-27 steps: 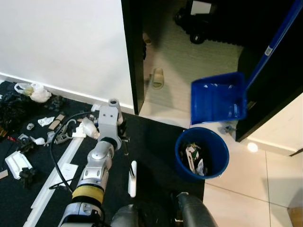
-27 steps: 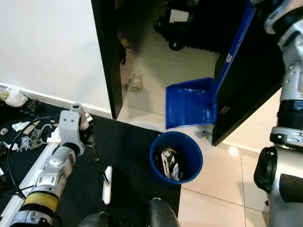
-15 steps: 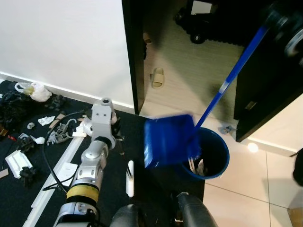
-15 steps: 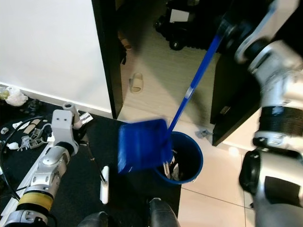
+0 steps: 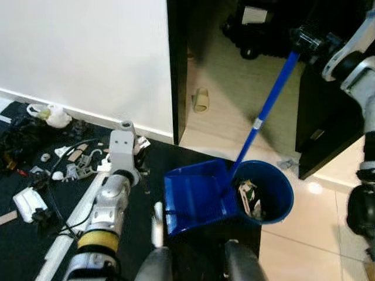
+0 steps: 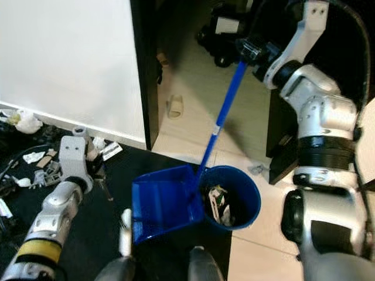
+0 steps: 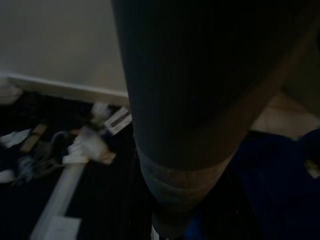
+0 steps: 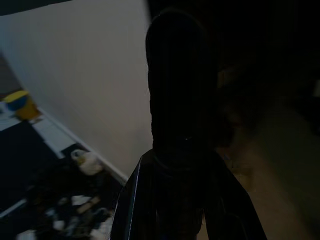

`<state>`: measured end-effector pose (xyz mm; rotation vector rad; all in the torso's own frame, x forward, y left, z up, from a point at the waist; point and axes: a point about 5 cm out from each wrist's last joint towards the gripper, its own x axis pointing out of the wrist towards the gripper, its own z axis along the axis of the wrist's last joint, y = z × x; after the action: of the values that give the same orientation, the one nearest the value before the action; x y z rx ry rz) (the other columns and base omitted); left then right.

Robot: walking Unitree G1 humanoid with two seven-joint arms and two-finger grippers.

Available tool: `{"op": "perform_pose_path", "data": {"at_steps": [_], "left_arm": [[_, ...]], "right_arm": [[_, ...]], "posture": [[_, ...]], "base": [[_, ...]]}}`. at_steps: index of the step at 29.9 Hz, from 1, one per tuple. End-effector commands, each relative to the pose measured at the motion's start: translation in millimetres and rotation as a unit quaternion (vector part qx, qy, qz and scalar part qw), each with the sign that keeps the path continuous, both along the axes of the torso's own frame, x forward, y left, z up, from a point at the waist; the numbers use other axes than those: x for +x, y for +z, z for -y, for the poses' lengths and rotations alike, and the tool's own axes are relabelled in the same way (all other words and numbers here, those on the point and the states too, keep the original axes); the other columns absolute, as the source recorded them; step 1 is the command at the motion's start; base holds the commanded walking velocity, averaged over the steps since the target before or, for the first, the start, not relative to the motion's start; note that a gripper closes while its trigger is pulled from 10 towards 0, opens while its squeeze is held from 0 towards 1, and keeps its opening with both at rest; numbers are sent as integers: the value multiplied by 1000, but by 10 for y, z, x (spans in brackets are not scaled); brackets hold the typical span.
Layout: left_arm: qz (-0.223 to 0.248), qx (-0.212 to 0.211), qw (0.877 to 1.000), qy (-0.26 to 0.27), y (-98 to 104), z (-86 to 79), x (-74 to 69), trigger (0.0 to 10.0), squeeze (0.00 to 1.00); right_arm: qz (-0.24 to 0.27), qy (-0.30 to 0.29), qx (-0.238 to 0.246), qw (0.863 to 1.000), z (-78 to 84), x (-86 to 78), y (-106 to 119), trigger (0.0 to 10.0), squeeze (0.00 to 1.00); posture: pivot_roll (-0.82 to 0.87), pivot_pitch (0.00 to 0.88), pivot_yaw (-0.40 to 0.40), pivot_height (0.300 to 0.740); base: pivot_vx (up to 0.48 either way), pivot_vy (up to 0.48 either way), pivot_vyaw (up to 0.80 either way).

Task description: Sweep floor

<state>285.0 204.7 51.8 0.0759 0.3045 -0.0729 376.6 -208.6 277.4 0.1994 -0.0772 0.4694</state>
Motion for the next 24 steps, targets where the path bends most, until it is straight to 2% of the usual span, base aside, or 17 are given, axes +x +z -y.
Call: {"op": "perform_pose_path", "data": {"at_steps": [1,8,16,20,22,24], "left_arm": [[7,12,1000,-8,49,-7,2,10000,0],[6,12,1000,-18,55,34,-16,10000,0],[10,14,999,-27,94,74,-24,10000,0],[10,16,999,-29,105,70,-28,10000,0],[10,33,999,-31,122,54,-26,10000,0],[11,35,999,-31,129,50,-23,10000,0]], "right_arm": [[16,7,5,1000,-19,-6,106,10000,0],[5,15,6,1000,-92,8,29,10000,0],[-19,26,5,999,-229,-11,-229,10000,0],[-20,28,10,999,-262,-16,-261,10000,0],[-21,30,18,999,-306,-25,-304,10000,0],[-22,32,21,999,-327,-31,-324,10000,0]], "posture": [[79,25,-80,740],[85,29,-81,740],[96,33,-81,740],[99,36,-78,740],[104,37,-78,740],[104,37,-77,740]], "base": [[0,480,0],[0,480,0],[0,472,0],[0,437,0],[0,0,0],[0,-480,0]]}}
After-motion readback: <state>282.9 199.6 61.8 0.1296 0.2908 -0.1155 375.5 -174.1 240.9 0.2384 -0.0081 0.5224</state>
